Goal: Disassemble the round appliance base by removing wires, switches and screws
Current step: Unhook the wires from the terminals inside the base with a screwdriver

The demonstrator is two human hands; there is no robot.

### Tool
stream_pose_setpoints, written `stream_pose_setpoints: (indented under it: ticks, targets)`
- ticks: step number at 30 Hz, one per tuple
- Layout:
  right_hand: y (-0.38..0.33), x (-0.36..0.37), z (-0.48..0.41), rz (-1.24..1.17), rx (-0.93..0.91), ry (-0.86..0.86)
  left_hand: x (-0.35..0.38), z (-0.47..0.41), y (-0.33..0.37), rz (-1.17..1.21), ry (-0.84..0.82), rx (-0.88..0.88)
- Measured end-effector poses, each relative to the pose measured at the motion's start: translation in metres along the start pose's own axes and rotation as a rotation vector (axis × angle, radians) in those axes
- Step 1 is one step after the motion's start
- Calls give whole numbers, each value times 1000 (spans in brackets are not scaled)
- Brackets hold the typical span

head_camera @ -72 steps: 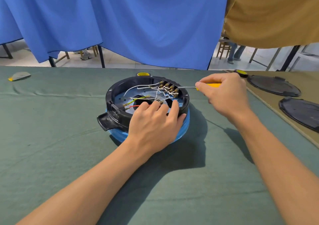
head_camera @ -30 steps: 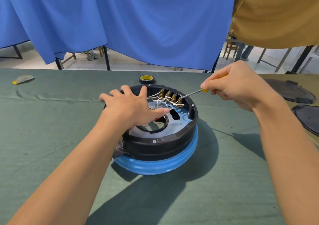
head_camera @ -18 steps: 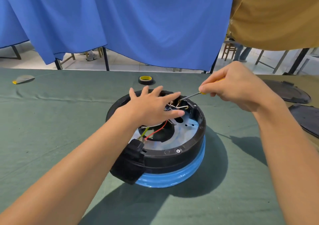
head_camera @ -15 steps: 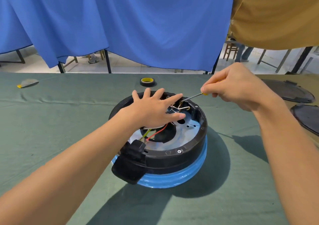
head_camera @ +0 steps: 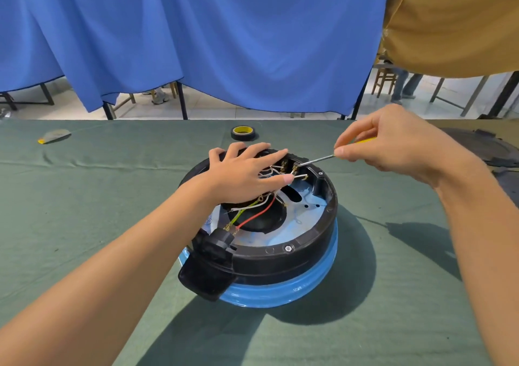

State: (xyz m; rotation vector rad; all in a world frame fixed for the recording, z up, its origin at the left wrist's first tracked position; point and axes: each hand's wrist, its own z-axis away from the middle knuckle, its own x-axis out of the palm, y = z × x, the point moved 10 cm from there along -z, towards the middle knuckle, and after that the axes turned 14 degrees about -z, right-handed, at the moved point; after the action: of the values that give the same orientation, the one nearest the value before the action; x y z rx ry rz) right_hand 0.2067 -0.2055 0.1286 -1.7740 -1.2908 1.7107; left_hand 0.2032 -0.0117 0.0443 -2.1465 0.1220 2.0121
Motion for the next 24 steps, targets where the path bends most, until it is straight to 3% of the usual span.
stream_pose_setpoints:
  ticks: [5, 10, 14, 19, 24]
  targets:
    - [-11, 27, 8, 327, -12, -94, -1, 1, 1, 2, 2, 1]
    - [-5, 35, 7, 395, -9, -117, -1, 1, 0, 22, 13, -1]
    - [-12, 33, -11, 497, -14, -238, -2, 1, 0, 18, 16, -1]
    - [-10, 32, -31, 447, 3, -416, -1, 1, 1, 29, 13, -5]
    - [-1, 31, -24, 380, -36, -394, -4, 1, 0, 23, 23, -11]
